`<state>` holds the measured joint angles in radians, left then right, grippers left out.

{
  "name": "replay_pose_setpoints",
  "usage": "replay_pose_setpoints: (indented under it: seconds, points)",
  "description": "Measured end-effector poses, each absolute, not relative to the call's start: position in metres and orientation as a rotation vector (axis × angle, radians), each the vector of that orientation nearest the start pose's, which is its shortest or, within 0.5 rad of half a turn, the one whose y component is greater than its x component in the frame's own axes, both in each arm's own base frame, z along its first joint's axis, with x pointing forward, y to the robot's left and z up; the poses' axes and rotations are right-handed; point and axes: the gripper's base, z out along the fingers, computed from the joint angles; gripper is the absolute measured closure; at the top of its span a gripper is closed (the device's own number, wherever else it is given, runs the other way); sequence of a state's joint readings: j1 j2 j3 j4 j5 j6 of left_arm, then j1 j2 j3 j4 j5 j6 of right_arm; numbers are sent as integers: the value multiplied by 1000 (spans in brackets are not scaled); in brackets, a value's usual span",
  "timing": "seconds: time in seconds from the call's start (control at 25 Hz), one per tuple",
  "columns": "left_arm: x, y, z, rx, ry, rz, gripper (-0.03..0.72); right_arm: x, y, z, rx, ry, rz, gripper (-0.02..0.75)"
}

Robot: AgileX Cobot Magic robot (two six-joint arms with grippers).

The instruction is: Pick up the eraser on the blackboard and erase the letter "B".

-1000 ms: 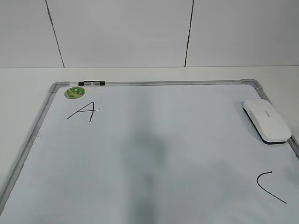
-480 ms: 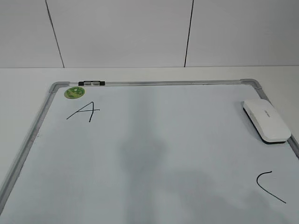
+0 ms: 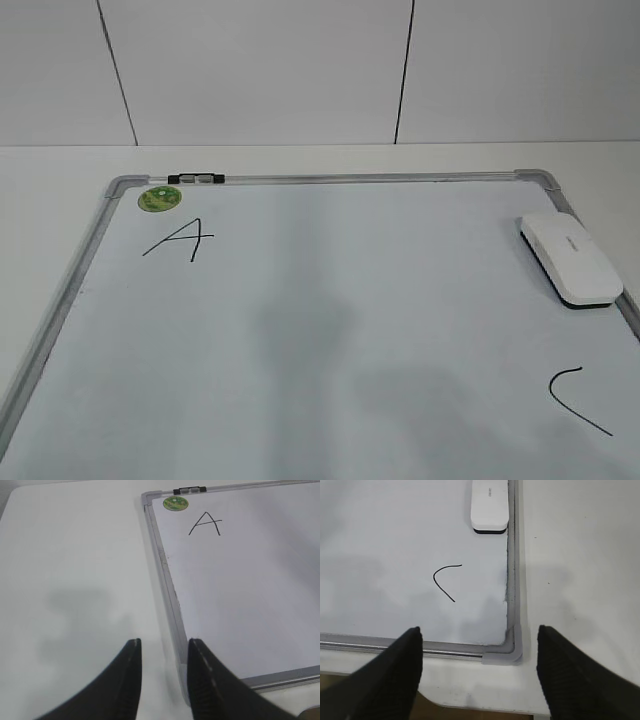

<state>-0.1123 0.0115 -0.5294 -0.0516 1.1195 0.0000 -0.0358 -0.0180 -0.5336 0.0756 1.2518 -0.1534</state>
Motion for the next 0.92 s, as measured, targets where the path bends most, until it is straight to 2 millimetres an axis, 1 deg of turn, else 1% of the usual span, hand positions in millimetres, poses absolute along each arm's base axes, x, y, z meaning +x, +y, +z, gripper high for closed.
replay_pose_setpoints:
  seconds: [0.24,0.72,0.76,0.92]
  points:
    - [-9,-3,281,122,2079,-131,452,-12,7,269,-135,2128,-20,187]
    - [-9,-3,281,122,2079,-131,452,-12,7,268,-134,2126,-20,187]
    - [-9,-3,281,122,2079,-131,468,-12,7,268,-134,2126,-20,187]
    - [-9,-3,281,122,2079,-131,457,-12,7,268,-132,2126,-19,188]
